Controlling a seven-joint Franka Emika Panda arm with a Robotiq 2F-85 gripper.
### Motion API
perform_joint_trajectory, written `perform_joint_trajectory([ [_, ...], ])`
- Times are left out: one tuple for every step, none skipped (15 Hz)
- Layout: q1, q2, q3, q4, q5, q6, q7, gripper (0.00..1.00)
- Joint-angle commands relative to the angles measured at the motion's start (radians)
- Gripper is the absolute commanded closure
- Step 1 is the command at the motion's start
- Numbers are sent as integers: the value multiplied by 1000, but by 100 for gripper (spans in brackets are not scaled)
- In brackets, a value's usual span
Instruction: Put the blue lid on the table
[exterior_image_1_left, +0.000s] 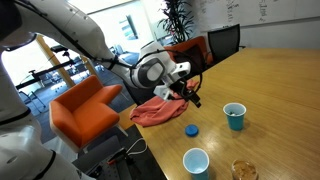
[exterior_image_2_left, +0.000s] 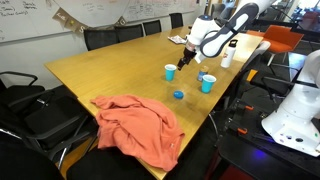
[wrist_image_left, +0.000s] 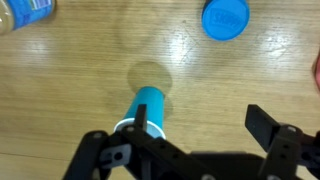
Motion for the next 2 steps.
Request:
perform_joint_trajectory([
  [77, -142, -96, -66, -110, -91, 243, 0],
  [85, -163, -106, -69, -138, -115, 297, 0],
])
